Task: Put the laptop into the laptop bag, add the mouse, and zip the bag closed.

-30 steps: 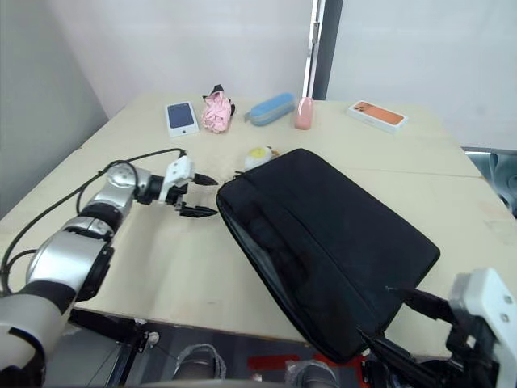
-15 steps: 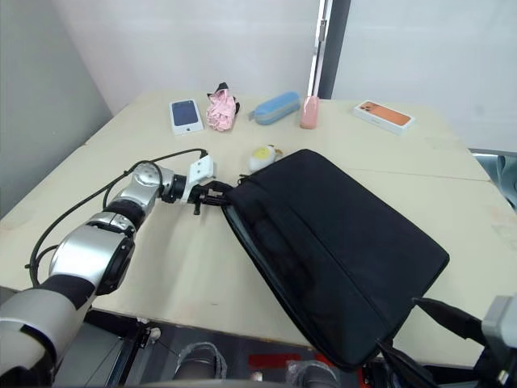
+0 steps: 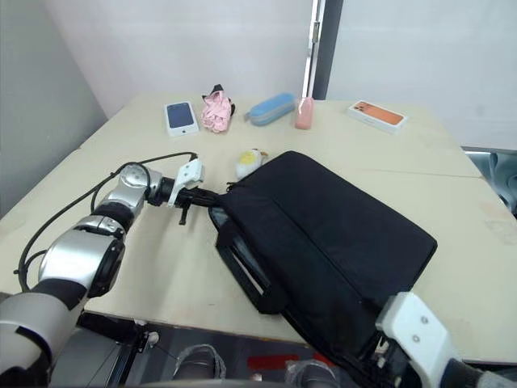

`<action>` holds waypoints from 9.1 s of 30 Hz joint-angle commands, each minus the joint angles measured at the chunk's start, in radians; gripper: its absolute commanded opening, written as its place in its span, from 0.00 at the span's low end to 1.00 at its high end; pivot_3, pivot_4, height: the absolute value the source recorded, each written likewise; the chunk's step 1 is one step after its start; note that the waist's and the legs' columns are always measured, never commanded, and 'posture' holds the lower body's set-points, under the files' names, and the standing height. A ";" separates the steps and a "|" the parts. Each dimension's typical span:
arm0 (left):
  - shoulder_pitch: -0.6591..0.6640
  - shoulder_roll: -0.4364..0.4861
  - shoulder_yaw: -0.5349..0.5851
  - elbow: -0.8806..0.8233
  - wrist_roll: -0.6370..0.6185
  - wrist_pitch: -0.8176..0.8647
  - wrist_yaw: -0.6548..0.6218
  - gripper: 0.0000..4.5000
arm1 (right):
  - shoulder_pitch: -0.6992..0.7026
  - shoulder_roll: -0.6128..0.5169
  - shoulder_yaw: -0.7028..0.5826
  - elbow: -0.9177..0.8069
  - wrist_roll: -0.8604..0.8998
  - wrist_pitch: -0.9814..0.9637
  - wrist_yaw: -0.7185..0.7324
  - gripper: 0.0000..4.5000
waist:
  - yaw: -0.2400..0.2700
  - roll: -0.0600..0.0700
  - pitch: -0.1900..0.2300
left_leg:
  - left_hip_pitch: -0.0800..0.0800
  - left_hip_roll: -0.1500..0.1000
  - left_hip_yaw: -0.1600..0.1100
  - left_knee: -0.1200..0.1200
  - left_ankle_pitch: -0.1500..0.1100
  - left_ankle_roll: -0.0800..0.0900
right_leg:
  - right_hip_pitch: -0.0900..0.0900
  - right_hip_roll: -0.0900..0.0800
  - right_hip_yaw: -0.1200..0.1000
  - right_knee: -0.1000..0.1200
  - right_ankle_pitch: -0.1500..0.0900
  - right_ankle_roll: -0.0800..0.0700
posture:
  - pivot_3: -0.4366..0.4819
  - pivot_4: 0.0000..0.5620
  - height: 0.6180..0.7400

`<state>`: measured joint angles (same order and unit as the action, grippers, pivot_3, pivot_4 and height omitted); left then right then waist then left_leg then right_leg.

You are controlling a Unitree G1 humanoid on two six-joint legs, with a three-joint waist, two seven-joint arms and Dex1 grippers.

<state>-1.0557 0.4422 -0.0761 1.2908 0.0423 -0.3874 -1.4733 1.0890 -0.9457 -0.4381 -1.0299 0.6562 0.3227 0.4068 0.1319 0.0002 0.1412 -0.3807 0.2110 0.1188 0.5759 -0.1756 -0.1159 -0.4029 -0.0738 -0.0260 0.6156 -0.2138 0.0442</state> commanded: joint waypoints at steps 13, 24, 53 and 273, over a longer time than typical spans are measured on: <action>0.111 0.098 0.041 -0.119 -0.051 0.075 -0.050 0.00 | 0.039 0.194 -0.141 0.151 0.321 0.149 0.353 0.95 | -0.020 0.000 0.000 | 0.001 0.001 0.001 0.002 0.001 0.004 | 0.000 0.000 0.000 0.002 -0.006 -0.014 | 0.48 0.27 1.00; 0.172 0.115 0.044 -0.244 -0.100 0.141 -0.069 0.00 | -0.062 0.244 -0.062 0.295 0.382 0.285 0.389 0.95 | -0.028 0.001 -0.001 | 0.000 0.001 0.001 0.001 0.004 0.009 | 0.000 0.000 -0.001 0.001 -0.007 -0.015 | 0.48 0.27 1.00; 0.236 0.171 0.056 -0.427 -0.159 0.245 -0.067 0.00 | -0.652 0.207 0.022 0.524 0.421 0.506 0.228 0.01 | -0.037 0.001 -0.001 | 0.008 0.001 0.005 0.003 0.003 0.007 | 0.003 0.000 0.004 0.006 -0.006 -0.016 | 0.48 0.27 1.00; 1.297 0.609 0.422 -1.447 -0.693 1.308 0.136 0.06 | -1.382 0.310 0.827 1.083 -0.483 0.312 0.535 0.00 | -0.088 -0.014 -0.034 | 0.046 0.004 0.029 -0.043 -0.003 -0.004 | 0.015 0.009 0.025 -0.022 -0.017 -0.013 | 0.48 0.27 1.00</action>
<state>0.2224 1.0437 0.3310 -0.0815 -0.6222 0.9134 -1.3289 -0.3713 -0.6102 0.3127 -0.0861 0.2818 0.5133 1.0176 0.0435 -0.0143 0.1072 -0.3352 0.2153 0.1474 0.5333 -0.1790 -0.1201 -0.3878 -0.0648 -0.0008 0.5938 -0.2308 0.0308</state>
